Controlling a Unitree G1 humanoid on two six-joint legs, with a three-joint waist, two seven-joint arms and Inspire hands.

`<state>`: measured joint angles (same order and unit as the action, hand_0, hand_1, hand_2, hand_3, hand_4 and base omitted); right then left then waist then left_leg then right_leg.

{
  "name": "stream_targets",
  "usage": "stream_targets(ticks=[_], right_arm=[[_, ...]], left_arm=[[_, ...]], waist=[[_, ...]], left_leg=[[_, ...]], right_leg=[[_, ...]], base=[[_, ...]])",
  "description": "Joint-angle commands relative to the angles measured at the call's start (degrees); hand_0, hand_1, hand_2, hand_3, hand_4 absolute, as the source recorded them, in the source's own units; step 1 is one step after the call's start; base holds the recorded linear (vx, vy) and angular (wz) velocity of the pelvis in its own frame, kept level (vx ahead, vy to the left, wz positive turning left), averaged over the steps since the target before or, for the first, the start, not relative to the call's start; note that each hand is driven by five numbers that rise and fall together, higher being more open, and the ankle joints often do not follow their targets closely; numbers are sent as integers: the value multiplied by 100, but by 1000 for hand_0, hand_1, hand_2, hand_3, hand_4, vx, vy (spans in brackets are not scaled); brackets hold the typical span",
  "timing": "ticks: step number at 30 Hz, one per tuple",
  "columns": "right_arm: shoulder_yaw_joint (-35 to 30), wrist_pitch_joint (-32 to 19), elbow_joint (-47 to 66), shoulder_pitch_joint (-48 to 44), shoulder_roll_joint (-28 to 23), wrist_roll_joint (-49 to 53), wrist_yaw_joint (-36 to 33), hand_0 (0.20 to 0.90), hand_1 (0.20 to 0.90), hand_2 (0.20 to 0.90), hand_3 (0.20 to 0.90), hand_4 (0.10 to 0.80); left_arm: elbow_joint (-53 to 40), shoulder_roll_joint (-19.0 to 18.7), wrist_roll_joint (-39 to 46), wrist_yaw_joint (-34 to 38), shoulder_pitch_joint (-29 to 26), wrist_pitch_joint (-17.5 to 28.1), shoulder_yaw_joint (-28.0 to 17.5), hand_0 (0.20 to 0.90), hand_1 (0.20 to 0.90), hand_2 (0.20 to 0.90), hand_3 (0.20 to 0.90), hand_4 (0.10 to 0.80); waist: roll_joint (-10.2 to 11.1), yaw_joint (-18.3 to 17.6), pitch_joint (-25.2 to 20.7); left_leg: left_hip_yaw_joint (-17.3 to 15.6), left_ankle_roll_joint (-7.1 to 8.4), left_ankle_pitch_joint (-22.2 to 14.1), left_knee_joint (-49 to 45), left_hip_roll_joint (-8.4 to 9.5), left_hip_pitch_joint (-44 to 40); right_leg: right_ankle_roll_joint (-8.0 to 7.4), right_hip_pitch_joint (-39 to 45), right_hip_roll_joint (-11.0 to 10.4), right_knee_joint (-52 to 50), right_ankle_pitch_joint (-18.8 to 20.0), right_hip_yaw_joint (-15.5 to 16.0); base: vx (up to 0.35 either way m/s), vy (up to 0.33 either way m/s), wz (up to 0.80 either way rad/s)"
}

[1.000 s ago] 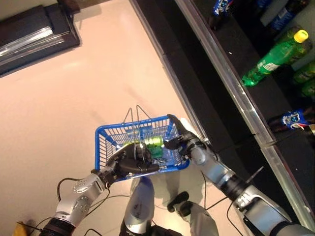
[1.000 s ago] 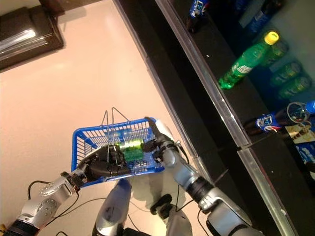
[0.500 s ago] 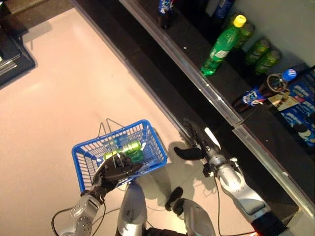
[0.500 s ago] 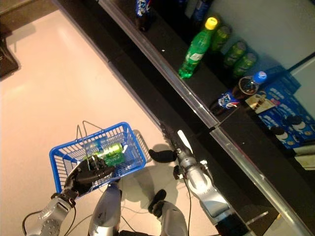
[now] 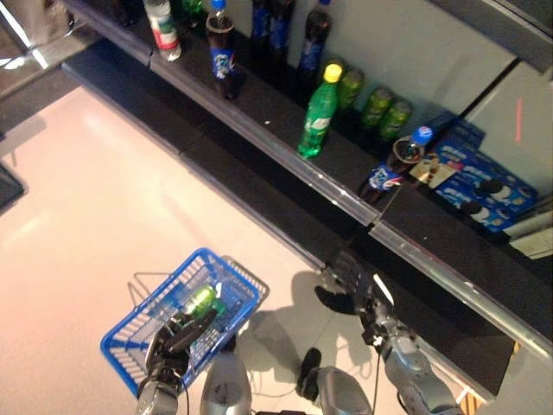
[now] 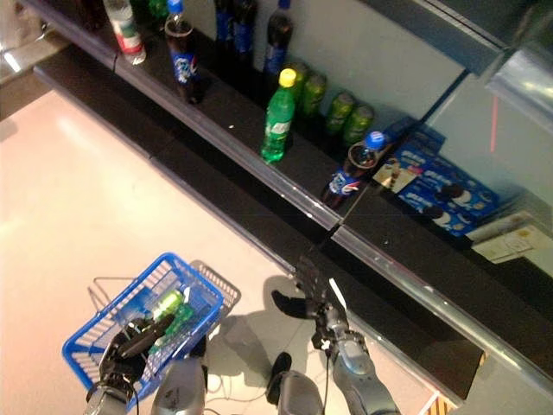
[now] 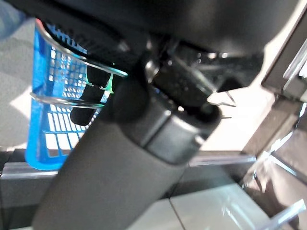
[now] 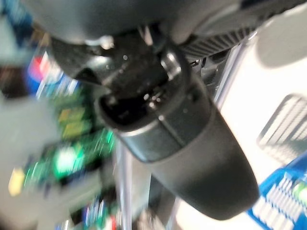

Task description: Pick up the drink and place into the basket.

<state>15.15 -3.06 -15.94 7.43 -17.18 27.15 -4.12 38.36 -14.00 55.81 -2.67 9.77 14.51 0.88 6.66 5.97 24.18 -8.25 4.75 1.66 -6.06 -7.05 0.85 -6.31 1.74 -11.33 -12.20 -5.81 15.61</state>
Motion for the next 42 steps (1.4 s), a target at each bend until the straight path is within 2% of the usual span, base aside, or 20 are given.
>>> stream_targets(ticks=[1, 3, 5, 9, 12, 13, 14, 16, 22, 23, 24, 27, 31, 33, 35, 36, 37, 39, 40, 42], right_arm=[[-140, -217, 184, 168, -122, 39, -120, 900, 900, 900, 900, 800], [-198, -141, -337, 258, 52, 359, -129, 900, 900, 900, 900, 800], [-312, -114, -977, 277, 246, 228, -298, 900, 900, 900, 900, 800], [-342, 9, -1501, 149, 393, 788, -577, 900, 900, 900, 900, 800], [-404, -82, -1994, 42, 502, 1012, -665, 900, 900, 900, 900, 800], [-414, -64, -2368, -24, 493, 1040, -657, 900, 900, 900, 900, 800], [-442, -87, -2573, 19, 498, 988, -571, 900, 900, 900, 900, 800], [-475, -45, -2747, 26, 468, 863, -505, 900, 900, 900, 900, 800], [-458, 80, -3483, -247, 247, 617, -326, 900, 900, 900, 900, 800], [-625, 155, -3597, -221, 280, 825, -454, 900, 900, 900, 900, 800], [-720, 198, -3630, -197, 316, 874, -552, 900, 900, 900, 900, 800], [-765, 215, -3903, -166, 273, 772, -450, 900, 900, 900, 900, 800], [-924, 90, -4312, -4, 318, 686, -141, 900, 900, 900, 900, 800], [-995, -57, -4602, 19, 356, 820, -57, 900, 900, 900, 900, 800], [-1157, -109, -4830, -47, 415, 1058, -41, 900, 900, 900, 900, 800], [-1222, -139, -4923, -81, 432, 1170, -67, 900, 900, 900, 900, 800], [-1299, -176, -4977, -133, 458, 1210, -131, 900, 900, 900, 900, 800], [-1314, -206, -5010, -168, 467, 1202, -137, 900, 900, 900, 900, 800], [-1285, -141, -4896, -179, 501, 1043, -289, 900, 900, 900, 900, 800], [-1195, -175, -4776, -170, 522, 1010, -359, 900, 900, 900, 900, 800]], left_arm=[[-822, -110, 37, -329, 62, 1195, -273, 300, 300, 300, 200, 100], [-796, -102, -92, -292, 31, 1135, -306, 300, 300, 300, 200, 100], [-744, -138, -100, -245, -34, 1080, -307, 300, 300, 300, 200, 100], [-592, -155, -35, -118, -210, 988, -262, 300, 300, 300, 200, 100], [-371, -189, 33, -114, -391, 1000, -131, 300, 300, 300, 200, 100], [-165, -136, 199, -71, -532, 1083, -38, 300, 300, 300, 200, 100], [-100, -93, 237, -121, -489, 1135, -34, 300, 300, 300, 200, 100], [-102, -35, 258, -125, -439, 1178, -58, 300, 300, 300, 200, 100], [104, 118, 691, -116, -545, 1233, -159, 300, 300, 300, 200, 100], [180, 194, 321, -112, -530, 1127, -164, 300, 300, 300, 200, 100], [206, 216, 241, -74, -532, 1084, -117, 300, 300, 300, 200, 100], [301, 290, 331, 1, -488, 1176, -93, 300, 300, 300, 200, 100], [473, 347, 564, -80, -450, 1209, -255, 300, 300, 300, 200, 100], [622, 377, 578, -135, -543, 1158, -306, 300, 300, 300, 200, 100], [763, 431, 361, -81, -786, 1072, -300, 300, 300, 300, 200, 100], [843, 428, 248, -40, -922, 1047, -212, 300, 300, 300, 200, 100], [884, 449, 99, -31, -1020, 1062, -136, 300, 300, 300, 200, 100], [908, 447, -61, 7, -1062, 1145, -31, 300, 300, 300, 200, 100], [848, 403, -18, 96, -1041, 1179, 62, 300, 300, 300, 200, 100], [744, 317, -1, 54, -925, 1169, 62, 300, 300, 300, 200, 100]], waist=[[-173, -42, -634], [-160, -11, -628], [-156, 36, -659], [-194, -20, -750], [-258, -223, -860], [-282, -345, -970], [-260, -387, -1035], [-237, -372, -1048], [-298, -268, -1019], [-296, -345, -1002], [-263, -393, -1008], [-224, -414, -1025], [-238, -466, -1011], [-257, -505, -995], [-325, -621, -998], [-366, -680, -996], [-364, -675, -931], [-381, -664, -911], [-421, -656, -883], [-558, -627, -904]], left_leg=[[-21, -68, -435, -914, -162, 101], [-48, -153, -596, -1130, -110, 123], [-22, -314, -734, -1184, 80, 155], [186, -532, -755, -913, 384, 102], [473, -707, -657, -454, 623, 18], [631, -728, -528, -103, 839, -53], [694, -697, -456, 59, 992, -142], [705, -685, -409, 129, 1116, -190], [793, -623, -458, -191, 1229, -33], [229, -511, -506, -499, 1083, 75], [-22, -457, -513, -640, 924, 130], [270, -336, -370, -622, 605, 210], [419, -106, 161, -103, -146, 150], [327, -5, 330, 16, -506, 185], [-87, 3, 237, 18, -597, 78], [-255, 36, 176, -102, -559, 99], [-205, -41, -86, -525, -332, 223], [-204, -142, -258, -740, -168, 305], [-288, -311, -385, -687, 61, 126], [-486, -437, -427, -415, 209, -148]], right_leg=[[-420, 27, -474, 552, 891, -212], [-572, 123, -674, 539, 1004, -225], [-667, 198, -842, 472, 1217, -271], [-631, 135, -648, 299, 1222, -659], [-446, -177, 25, -69, 996, -1195], [-74, -278, 811, -196, 674, -1172], [78, -327, 1124, -213, 637, -1100], [182, -299, 1247, -56, 601, -977], [395, -47, 1131, 604, 468, -901], [406, 79, 1051, 726, 502, -789], [410, 95, 977, 721, 507, -662], [408, 53, 905, 643, 491, -787], [375, 74, 841, 559, 403, -970], [329, 62, 693, 479, 355, -955], [213, -13, 420, 327, 308, -822], [135, -103, 249, 182, 296, -733], [41, -138, -11, -117, 247, -794], [-8, -205, -156, -368, 198, -805], [-84, -371, -414, -956, 412, -700], [-121, -590, -546, -1682, 683, -507]], base=[[58, 77, -13], [133, 191, -9], [135, 243, -5], [57, 177, 9], [53, 206, 36], [81, 281, 75], [85, 271, 79], [44, 85, 61], [-3, 28, 27], [87, 143, 28], [102, 205, 60], [98, 287, 65], [137, 309, 17], [147, 371, 21], [183, 524, 17], [290, 724, 40], [253, 584, 58], [284, 546, 49], [359, 698, 19], [308, 576, -3]])
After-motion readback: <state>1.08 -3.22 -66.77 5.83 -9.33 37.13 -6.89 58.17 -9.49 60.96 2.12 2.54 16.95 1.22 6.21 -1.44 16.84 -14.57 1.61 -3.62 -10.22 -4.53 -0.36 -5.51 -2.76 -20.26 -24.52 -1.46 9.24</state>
